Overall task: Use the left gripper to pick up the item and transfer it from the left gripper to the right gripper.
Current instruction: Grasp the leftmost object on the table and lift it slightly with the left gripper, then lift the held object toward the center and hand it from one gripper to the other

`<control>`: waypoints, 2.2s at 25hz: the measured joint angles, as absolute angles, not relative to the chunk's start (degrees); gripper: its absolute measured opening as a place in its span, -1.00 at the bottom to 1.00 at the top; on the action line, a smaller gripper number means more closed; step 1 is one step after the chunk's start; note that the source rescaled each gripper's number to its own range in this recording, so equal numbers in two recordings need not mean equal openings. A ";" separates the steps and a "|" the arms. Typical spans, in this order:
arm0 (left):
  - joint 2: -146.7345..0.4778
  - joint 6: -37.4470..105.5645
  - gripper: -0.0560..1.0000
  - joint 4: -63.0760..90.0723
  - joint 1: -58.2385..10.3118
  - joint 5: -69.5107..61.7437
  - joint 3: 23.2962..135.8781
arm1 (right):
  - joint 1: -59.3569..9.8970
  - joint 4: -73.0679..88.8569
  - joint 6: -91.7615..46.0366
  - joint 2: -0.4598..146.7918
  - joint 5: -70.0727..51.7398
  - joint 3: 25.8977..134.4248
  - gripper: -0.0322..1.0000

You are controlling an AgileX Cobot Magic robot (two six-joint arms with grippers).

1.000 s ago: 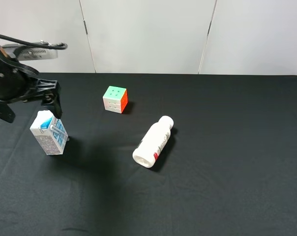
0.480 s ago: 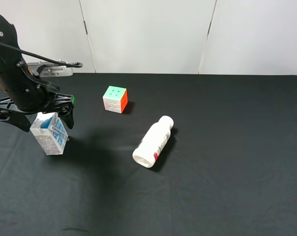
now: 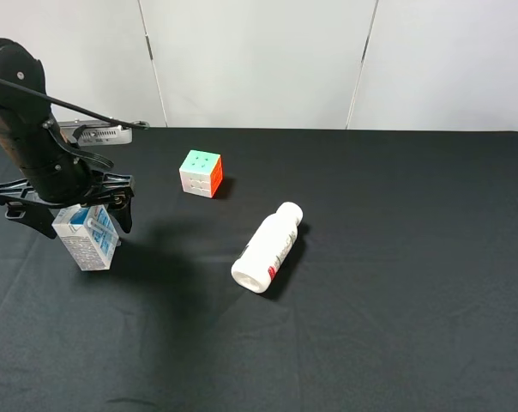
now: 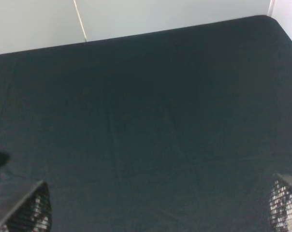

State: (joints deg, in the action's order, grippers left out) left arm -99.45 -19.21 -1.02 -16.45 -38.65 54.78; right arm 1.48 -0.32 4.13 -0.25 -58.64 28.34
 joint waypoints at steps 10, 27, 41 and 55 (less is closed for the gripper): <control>-99.45 -19.38 -0.07 -1.02 -16.45 -38.70 54.78 | 1.48 -0.32 4.13 -0.25 -58.64 28.34 0.99; -99.45 -19.45 -0.89 -1.22 -16.45 -38.99 54.78 | 1.48 -0.32 4.13 -0.25 -58.64 28.34 0.99; -89.51 -19.45 -0.89 -1.08 -16.45 -43.25 54.78 | 1.48 0.00 4.13 -0.25 -58.59 28.34 0.99; -85.17 -14.25 -0.89 8.46 -16.45 -47.56 54.93 | 1.48 0.00 4.13 -0.25 -58.59 28.34 0.99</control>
State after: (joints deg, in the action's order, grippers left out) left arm -85.17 -14.25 8.46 -16.45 -47.56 54.93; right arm 1.48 0.00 4.13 -0.25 -58.59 28.34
